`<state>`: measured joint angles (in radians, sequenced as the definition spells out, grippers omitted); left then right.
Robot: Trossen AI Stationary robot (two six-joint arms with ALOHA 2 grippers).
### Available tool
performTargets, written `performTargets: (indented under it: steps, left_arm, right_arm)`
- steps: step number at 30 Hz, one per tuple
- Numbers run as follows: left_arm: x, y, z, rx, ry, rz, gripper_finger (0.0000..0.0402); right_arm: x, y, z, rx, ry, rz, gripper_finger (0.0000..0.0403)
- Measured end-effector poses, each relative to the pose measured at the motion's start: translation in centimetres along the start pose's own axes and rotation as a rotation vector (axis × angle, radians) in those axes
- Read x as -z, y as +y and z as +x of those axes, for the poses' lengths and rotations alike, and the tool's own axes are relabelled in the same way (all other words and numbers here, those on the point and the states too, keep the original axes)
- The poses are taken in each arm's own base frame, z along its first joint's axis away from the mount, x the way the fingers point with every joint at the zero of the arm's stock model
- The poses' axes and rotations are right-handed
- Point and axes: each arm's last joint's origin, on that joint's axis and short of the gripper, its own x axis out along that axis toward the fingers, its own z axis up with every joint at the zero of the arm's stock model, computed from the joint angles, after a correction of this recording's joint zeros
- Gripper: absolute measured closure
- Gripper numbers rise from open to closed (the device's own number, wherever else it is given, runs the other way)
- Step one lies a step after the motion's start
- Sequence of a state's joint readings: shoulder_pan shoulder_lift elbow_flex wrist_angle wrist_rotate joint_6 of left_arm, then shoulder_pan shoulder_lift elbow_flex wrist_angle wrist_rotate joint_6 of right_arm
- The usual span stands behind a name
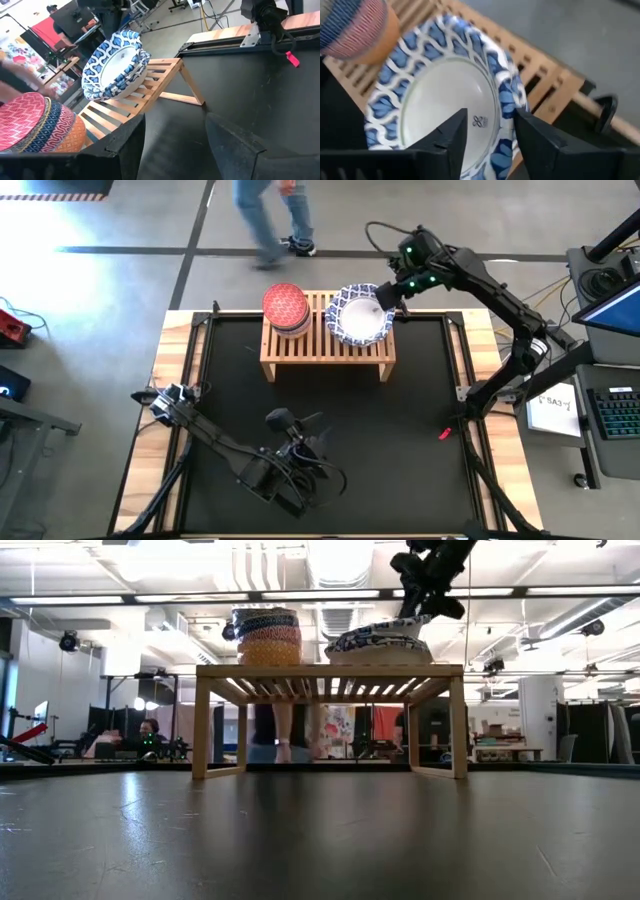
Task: Place and stack bowls onto a shelf
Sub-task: Stack the white bowl on top of the white bowl on the shelf, then return to Home Position
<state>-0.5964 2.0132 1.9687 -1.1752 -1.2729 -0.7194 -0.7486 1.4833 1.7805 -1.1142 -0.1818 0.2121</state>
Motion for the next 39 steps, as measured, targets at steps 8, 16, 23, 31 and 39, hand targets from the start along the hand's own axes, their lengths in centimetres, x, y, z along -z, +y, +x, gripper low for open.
performTargets:
  steps: [8, 16, 23, 31, 39]
  left_arm:
    - [-0.4, 2.9, -0.8, 0.007, 0.048, 0.018, 0.0209]
    - [1.1, 7.1, -1.2, -0.031, 0.105, -0.050, 0.0209]
    - [5.1, 11.2, -1.5, -0.043, 0.133, -0.169, 0.0209]
    - [9.0, 11.8, -1.0, 0.130, 0.126, -0.232, 0.0209]
    - [10.8, 11.3, -0.2, 0.345, -0.033, -0.303, 0.0209]
  right_arm:
    - [-1.7, 1.5, -4.2, -0.027, -0.153, -0.087, 0.0235]
    - [0.6, 5.1, -6.6, -0.106, -0.137, -0.293, 0.0245]
    - [4.9, 5.6, -8.8, -0.099, -0.138, -0.342, 0.0246]
    - [10.2, 4.7, -9.7, -0.193, -0.264, -0.311, 0.0246]
    - [16.3, 2.9, -7.4, -0.255, -0.314, -0.283, 0.0253]
